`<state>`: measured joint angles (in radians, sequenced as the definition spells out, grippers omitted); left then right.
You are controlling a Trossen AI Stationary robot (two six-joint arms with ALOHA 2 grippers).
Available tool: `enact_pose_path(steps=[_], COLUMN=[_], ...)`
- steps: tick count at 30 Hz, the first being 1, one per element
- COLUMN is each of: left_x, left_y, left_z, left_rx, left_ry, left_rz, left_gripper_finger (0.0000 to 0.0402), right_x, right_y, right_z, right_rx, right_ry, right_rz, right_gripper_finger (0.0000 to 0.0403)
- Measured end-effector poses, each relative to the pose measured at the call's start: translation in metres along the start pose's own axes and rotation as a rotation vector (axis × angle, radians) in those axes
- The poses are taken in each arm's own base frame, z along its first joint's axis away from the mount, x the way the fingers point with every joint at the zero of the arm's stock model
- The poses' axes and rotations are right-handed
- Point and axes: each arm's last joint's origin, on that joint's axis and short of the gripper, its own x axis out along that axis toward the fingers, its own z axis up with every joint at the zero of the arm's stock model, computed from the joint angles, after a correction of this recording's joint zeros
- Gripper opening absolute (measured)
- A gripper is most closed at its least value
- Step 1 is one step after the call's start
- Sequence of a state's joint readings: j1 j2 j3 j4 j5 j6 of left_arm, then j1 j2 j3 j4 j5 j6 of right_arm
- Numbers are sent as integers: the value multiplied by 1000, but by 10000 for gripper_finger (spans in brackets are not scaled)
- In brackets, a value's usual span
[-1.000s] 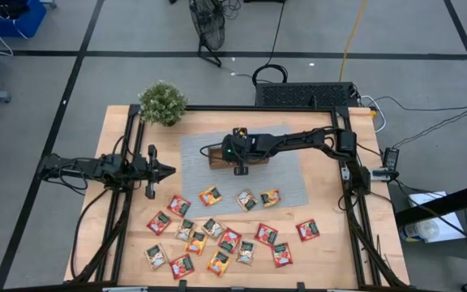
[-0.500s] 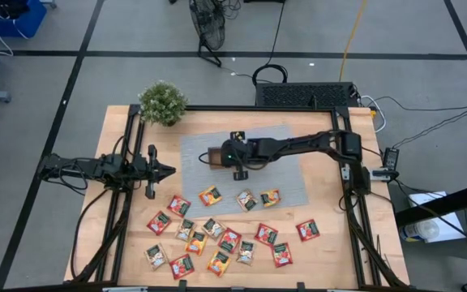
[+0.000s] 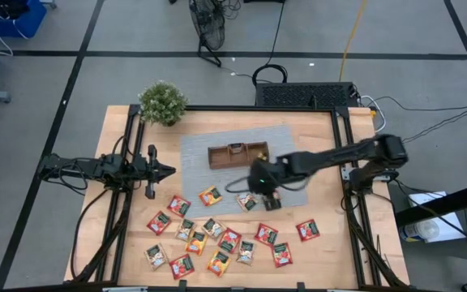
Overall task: Pick & Place Tea
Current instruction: Put the brown tea bag into the middle section of the wooden organizer
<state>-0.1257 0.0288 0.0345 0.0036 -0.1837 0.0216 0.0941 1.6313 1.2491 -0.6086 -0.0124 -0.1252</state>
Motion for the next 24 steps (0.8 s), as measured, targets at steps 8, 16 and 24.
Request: enact_pose_path(steps=[8, 16, 24], left_x=[0, 0, 0], left_y=[0, 0, 0], left_z=[0, 0, 0], left_rx=[0, 0, 0], left_ry=[0, 0, 0], left_rz=[0, 0, 0], left_gripper_finger=[31, 31, 31], right_x=[5, 41, 59], right_y=[24, 39, 29], right_z=[-63, -71, -54], right_rx=[133, -68, -64], right_ry=[-117, -285, -368], right_rz=[19, -59, -28], right_gripper_finger=[124, 208, 193])
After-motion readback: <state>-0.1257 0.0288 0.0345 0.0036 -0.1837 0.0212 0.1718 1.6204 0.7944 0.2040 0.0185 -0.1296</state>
